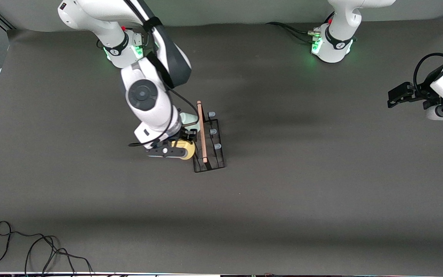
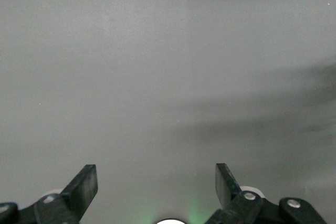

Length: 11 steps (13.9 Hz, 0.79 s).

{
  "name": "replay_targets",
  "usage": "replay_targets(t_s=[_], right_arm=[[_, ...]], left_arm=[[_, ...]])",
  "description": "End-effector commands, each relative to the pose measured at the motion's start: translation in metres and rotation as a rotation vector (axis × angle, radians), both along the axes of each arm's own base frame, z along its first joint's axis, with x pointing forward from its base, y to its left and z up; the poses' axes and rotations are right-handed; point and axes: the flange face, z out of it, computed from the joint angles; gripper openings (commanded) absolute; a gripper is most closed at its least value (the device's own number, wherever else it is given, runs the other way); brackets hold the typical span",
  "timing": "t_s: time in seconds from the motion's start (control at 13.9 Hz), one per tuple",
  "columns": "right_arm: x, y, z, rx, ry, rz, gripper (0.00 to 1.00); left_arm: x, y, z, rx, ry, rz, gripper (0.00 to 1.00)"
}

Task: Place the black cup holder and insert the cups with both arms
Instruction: 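Carry the yellow cup with the right gripper onto a rack peg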

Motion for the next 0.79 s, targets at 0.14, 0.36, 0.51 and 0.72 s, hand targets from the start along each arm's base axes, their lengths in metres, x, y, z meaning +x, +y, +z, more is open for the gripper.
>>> replay_targets(t_s=[0.14,0.36,0.51,0.72], right_arm=[[0.001,0.026,-0.025,0.004,-0.037,-0.054,0.17],[0.003,0.024,-0.033,-0.006,-0.034,-0.047,0.18],[0.007,0.023,-0.043,-0.011,-0.044,-0.053,0.69],[0.014,0.013,-0.038,-0.007,-0.052,-0.062,0.94]], left_arm=[[0.002,-0.001,0.003,0.019,0.004,-0.011,1.0],[0.002,-0.002,0.002,0.019,0.004,-0.012,1.0],[0.003,-0.002,0.002,0.017,0.003,-0.011,1.0],[0.003,-0.002,0.002,0.017,0.003,-0.012,1.0]])
